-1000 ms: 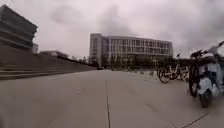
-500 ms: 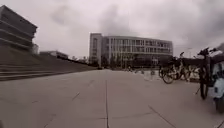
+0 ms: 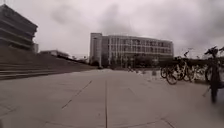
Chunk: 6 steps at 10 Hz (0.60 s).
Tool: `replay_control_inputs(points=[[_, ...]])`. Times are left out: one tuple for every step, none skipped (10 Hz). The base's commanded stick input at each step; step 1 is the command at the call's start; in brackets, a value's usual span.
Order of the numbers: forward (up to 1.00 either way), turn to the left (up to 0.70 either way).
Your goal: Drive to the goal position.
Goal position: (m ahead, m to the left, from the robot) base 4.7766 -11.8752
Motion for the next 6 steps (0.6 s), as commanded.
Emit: replay_control_inputs(points=[[0.50,0.00],[0.50,0.00],[0.50,0.00],[0.50,0.00],[0.50,0.00],[0.50,0.00]])
